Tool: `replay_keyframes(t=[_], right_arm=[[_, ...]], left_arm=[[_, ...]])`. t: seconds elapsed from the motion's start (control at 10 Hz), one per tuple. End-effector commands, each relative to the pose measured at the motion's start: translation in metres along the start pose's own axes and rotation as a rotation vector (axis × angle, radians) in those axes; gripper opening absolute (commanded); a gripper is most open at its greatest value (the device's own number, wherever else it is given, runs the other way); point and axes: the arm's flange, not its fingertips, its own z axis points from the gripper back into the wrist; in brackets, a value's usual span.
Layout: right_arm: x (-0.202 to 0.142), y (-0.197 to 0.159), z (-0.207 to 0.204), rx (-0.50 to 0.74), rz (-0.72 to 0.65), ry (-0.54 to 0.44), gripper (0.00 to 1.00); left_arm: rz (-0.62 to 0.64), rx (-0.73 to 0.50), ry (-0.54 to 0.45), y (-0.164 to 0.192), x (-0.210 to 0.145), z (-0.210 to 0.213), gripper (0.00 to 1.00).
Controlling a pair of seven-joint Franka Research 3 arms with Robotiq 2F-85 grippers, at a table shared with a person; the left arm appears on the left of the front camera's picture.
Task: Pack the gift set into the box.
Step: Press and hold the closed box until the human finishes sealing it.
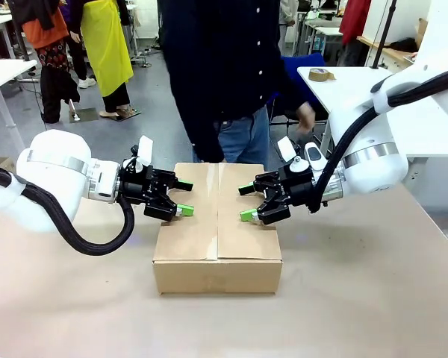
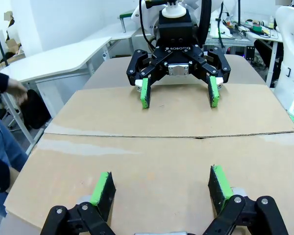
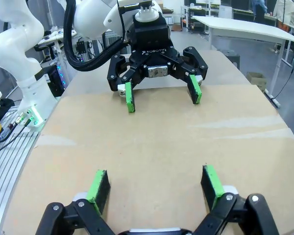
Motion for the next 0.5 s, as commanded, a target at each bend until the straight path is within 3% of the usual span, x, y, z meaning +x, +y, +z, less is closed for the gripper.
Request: replay_keyframes(t=[0.0,0.4], right_arm=[[-0.0021,0.0005,-0.0013,-0.001,0.005,0.005,1.00],[-0.0021,0.0005,-0.0013,-0.001,0.005,0.005,1.00]], left_arm=[[-0.012,0.015,0.007,-0.0008,-0.0020,-0.0018,1.00],[-0.012,0.015,0.007,-0.0008,-0.0020,-0.0018,1.00]])
